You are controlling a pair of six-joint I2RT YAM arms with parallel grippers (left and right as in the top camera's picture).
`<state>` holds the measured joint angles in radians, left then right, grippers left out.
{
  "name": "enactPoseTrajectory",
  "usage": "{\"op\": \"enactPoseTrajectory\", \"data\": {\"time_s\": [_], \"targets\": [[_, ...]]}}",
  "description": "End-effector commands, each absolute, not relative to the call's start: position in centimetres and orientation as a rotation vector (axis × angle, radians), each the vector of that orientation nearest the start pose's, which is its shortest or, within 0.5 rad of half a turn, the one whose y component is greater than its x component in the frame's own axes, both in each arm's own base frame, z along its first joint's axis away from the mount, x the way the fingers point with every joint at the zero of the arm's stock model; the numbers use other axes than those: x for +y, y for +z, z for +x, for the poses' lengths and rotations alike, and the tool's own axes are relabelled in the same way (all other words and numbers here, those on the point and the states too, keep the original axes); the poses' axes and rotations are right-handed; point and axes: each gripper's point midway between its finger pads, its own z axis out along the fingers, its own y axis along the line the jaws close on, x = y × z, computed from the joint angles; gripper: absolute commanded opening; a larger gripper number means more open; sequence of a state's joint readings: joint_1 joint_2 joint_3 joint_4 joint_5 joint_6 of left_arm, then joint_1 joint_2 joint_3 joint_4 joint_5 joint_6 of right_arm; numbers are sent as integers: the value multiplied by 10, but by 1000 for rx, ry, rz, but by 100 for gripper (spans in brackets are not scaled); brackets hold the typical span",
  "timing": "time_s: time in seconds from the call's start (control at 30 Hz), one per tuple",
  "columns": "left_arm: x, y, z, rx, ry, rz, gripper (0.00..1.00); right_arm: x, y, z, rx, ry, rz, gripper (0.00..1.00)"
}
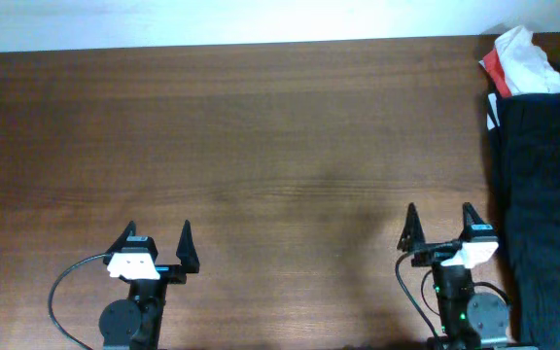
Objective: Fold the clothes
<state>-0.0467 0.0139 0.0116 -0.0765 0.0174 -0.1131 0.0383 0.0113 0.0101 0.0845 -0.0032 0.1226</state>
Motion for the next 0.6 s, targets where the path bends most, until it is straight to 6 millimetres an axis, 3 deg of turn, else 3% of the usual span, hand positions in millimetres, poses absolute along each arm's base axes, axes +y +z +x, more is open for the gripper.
{"op": "enactPoseTrajectory", "data": {"time_s": [0.0,0.3,0.37,0.43,0.57], "targets": [[-14,155,246,1657,-126,-41,99,42,199,241,1483,381,8,99],[-14,155,246,1657,-126,-41,99,51,203,238,1479,763,277,99],[-14,155,246,1657,-126,-41,99,51,218,236,1414,836,315,99],[-14,155,246,1657,-126,-41,99,48,230,234,1361,830,302,99],[-14,155,246,1657,-126,-41,99,44,237,234,1331,785,287,99]]}}
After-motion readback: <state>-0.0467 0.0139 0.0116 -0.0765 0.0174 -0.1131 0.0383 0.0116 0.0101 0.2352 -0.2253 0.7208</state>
